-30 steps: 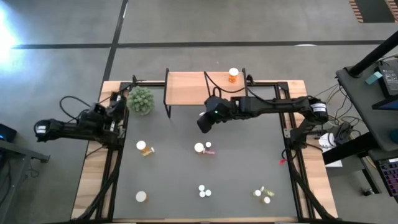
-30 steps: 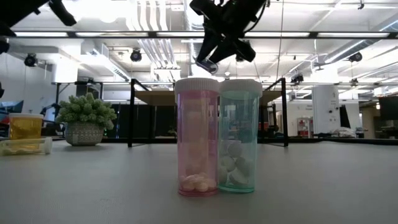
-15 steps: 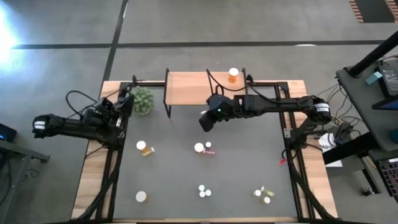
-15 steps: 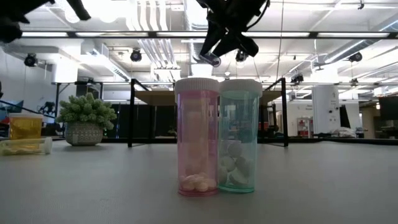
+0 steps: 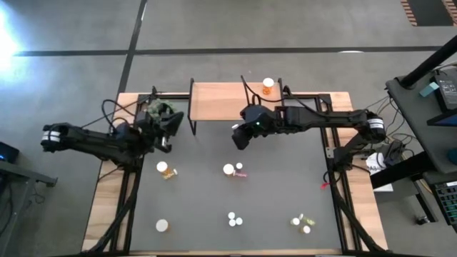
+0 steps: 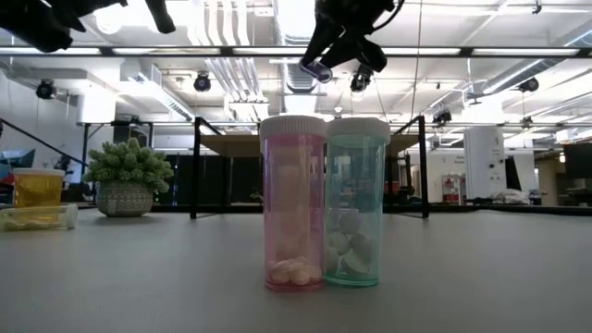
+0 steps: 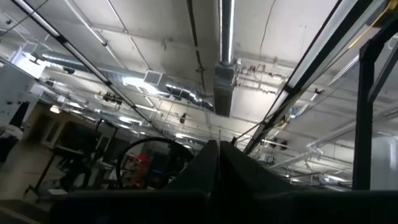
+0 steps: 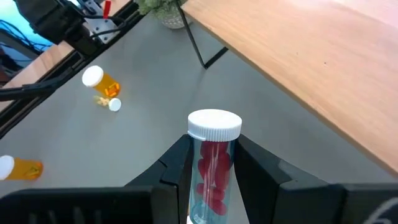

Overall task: Pick and place medicine bottles onto shelf by color
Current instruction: Put the small blue pill bottle on the shelf

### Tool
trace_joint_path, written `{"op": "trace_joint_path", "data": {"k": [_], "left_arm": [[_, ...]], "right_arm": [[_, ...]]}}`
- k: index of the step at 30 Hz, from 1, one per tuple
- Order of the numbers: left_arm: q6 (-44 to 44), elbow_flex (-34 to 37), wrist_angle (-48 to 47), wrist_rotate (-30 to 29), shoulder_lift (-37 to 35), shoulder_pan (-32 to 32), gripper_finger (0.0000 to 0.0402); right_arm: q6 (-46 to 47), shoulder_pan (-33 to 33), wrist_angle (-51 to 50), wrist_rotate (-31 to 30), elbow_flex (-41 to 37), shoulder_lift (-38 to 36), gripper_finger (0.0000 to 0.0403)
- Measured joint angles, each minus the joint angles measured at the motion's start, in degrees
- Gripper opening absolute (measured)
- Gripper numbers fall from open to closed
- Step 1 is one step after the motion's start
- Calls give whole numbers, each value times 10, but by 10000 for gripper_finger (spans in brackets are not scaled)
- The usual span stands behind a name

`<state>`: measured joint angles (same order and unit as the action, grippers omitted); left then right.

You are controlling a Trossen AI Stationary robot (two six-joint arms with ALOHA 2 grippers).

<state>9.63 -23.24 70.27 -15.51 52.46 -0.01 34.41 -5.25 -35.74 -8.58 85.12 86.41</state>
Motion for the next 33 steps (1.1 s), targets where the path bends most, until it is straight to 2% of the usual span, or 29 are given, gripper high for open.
{"op": "trace_joint_path", "data": {"k": [8, 14, 17, 20, 22, 25, 28, 33], "left_arm": [[-19, -59, -4, -24, 81, 0, 0], [-112, -120, -36, -34, 155, 0, 0], [-98, -151, -44, -59, 179, 0, 0], [-48, -172, -103, -140, 177, 0, 0], [-57, -180, -185, -164, 162, 1, 0], [-59, -195, -315, -161, 144, -3, 0], [2, -208, -401, -149, 130, -3, 0], [79, -206, -442, -111, 112, -3, 1]], "right_arm": [[-8, 1, 12, 0, 0, -4, 96], [-30, 1, 20, 0, 12, -4, 96], [-39, 1, 17, 0, 18, -5, 96], [-45, 1, 17, 0, 24, -5, 96], [-49, 1, 17, 0, 29, -5, 96], [-58, 1, 16, 0, 39, -5, 96], [-74, 1, 17, 0, 55, -5, 96], [-103, 1, 18, 0, 79, -6, 96]]}}
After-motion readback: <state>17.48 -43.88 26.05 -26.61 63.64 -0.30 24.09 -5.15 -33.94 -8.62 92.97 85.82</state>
